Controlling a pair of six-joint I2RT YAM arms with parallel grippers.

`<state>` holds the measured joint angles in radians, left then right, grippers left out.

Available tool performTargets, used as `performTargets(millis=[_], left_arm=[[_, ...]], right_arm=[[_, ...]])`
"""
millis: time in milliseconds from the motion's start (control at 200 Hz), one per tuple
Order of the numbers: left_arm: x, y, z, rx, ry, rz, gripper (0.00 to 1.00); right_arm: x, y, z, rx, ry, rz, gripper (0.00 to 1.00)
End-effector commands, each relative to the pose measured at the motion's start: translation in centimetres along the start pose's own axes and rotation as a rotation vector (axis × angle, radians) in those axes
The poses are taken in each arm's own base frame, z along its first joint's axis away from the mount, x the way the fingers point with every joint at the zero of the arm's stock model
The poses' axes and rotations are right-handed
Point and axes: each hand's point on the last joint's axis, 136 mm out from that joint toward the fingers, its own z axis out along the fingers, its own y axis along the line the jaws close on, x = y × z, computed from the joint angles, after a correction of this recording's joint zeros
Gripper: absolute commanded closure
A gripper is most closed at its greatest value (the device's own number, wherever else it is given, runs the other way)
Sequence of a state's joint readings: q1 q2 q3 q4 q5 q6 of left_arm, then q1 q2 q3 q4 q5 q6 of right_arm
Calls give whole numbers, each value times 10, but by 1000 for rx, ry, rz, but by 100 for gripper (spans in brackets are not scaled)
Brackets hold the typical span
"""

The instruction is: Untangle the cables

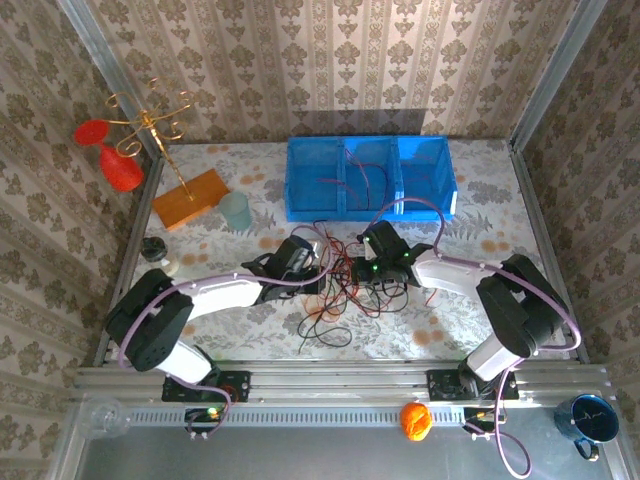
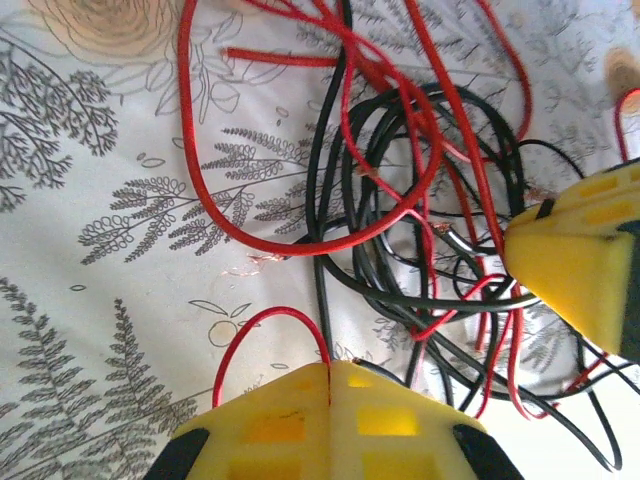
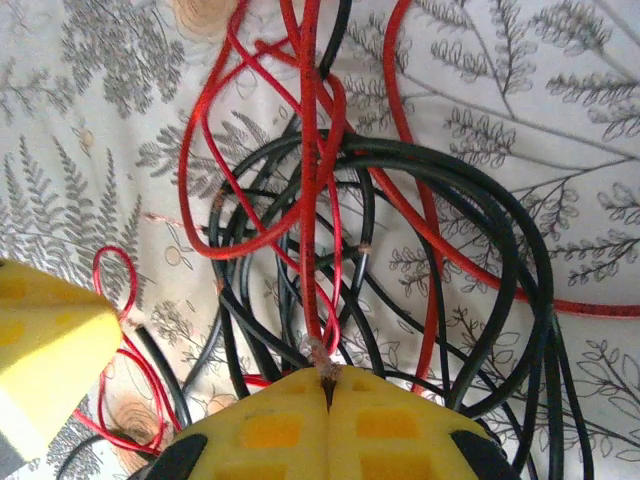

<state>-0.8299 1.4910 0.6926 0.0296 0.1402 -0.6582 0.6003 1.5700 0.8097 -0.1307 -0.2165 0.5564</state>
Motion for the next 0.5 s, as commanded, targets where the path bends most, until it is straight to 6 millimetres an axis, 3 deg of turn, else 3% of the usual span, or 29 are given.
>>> performTargets(millis=[0, 155, 190, 345, 495], left_arm=[[5, 12, -10, -48, 3, 16, 100], [2, 14, -18, -57, -8, 17, 100], [1, 13, -21, -57, -13, 18, 100], [-13, 6, -45, -56, -66, 51, 100], [-18, 24, -55, -104, -93, 38, 100]], right_arm=[[-26, 16, -27, -17, -106, -37, 100], [-32, 27, -52, -39, -146, -50, 100], [-37, 34, -65, -56, -179, -63, 100], [-50, 42, -97, -44, -252, -95, 100], [-70, 66, -140, -105, -351, -129, 100]])
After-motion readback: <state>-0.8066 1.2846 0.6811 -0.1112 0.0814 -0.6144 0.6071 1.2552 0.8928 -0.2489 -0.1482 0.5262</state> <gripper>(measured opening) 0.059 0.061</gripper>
